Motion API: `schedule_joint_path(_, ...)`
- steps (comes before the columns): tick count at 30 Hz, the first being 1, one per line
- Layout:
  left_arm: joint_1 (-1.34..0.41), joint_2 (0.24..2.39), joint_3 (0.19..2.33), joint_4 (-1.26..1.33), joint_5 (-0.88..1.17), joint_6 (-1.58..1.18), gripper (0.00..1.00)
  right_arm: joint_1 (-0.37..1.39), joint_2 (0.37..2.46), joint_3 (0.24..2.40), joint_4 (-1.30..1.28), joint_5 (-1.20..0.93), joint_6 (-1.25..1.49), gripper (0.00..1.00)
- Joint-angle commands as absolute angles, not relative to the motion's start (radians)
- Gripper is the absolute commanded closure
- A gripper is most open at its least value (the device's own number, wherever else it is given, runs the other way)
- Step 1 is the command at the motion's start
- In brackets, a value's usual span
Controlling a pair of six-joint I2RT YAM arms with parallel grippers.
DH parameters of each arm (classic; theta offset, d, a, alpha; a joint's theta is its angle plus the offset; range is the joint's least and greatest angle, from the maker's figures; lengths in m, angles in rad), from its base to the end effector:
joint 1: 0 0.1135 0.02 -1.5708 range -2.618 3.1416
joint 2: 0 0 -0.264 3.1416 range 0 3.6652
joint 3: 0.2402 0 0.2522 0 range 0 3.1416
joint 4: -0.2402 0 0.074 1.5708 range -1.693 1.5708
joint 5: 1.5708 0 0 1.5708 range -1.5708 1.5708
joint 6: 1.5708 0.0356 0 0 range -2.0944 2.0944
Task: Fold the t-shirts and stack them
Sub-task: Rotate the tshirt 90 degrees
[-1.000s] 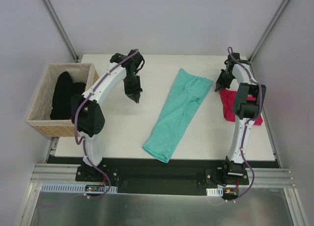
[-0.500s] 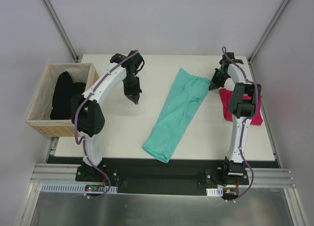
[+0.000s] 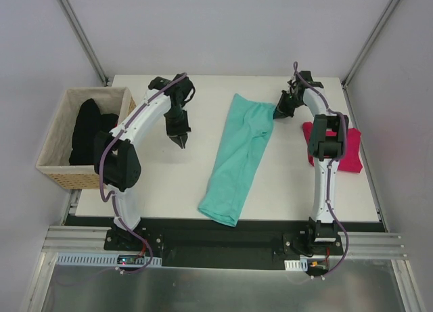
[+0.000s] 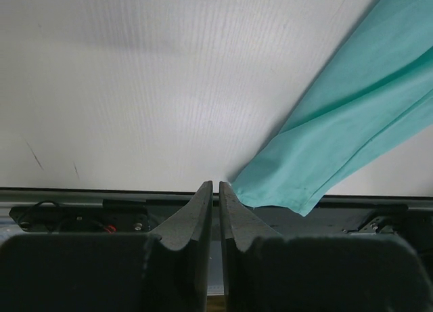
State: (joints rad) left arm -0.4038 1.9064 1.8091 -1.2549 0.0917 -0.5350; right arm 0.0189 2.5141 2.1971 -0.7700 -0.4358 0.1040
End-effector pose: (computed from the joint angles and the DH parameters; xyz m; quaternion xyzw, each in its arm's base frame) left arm 0.3484 -0.1524 0.2918 -0.0601 0.9912 -0.0899 0.0766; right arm 0.5342 0.0251 0.1551 -0.0114 0.9493 0.2238 0.2206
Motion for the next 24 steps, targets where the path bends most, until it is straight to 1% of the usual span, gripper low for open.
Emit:
schedule_joint_path(1,-0.388,1.821,1.786,-1.298,0.058,-0.52,0.92,0.074,2.54,2.24,-0.704,-0.584,0.106,0.99)
schedule_joint_path(7,-0.383,1.813,1.778,-1.298,0.066,-0.502,0.92,0.117,2.568,2.284,-0.643,-0.724,0.114,0.99)
schedule_joint_path(12,-0.382,1.802,1.764,-1.298,0.063,-0.492,0.92,0.137,2.556,2.284,-0.64,-0.693,0.123,0.99)
schedule_joint_path(13,-0.382,1.796,1.758,-1.298,0.061,-0.491,0.92,0.135,2.548,2.27,-0.641,-0.654,0.121,0.95)
schedule_joint_path(14,-0.382,1.793,1.755,-1.296,0.058,-0.491,0.92,0.132,2.539,2.266,-0.641,-0.634,0.117,0.89)
schedule_joint_path(15,-0.382,1.79,1.746,-1.295,0.058,-0.491,0.92,0.126,2.528,2.264,-0.644,-0.609,0.115,0.74)
schedule_joint_path(17,-0.382,1.781,1.738,-1.287,0.06,-0.491,0.92,0.112,2.493,2.263,-0.655,-0.523,0.11,0.68)
schedule_joint_path(18,-0.382,1.776,1.729,-1.281,0.064,-0.491,0.92,0.097,2.481,2.264,-0.653,-0.503,0.107,0.58)
schedule_joint_path(20,-0.382,1.764,1.72,-1.263,0.071,-0.494,0.92,0.078,2.436,2.263,-0.65,-0.436,0.097,0.57)
schedule_joint_path(21,-0.382,1.76,1.707,-1.256,0.078,-0.495,0.91,0.063,2.422,2.264,-0.647,-0.422,0.091,0.54)
schedule_joint_path(24,-0.382,1.747,1.684,-1.226,0.092,-0.497,0.91,0.04,2.358,2.263,-0.637,-0.393,0.074,0.53)
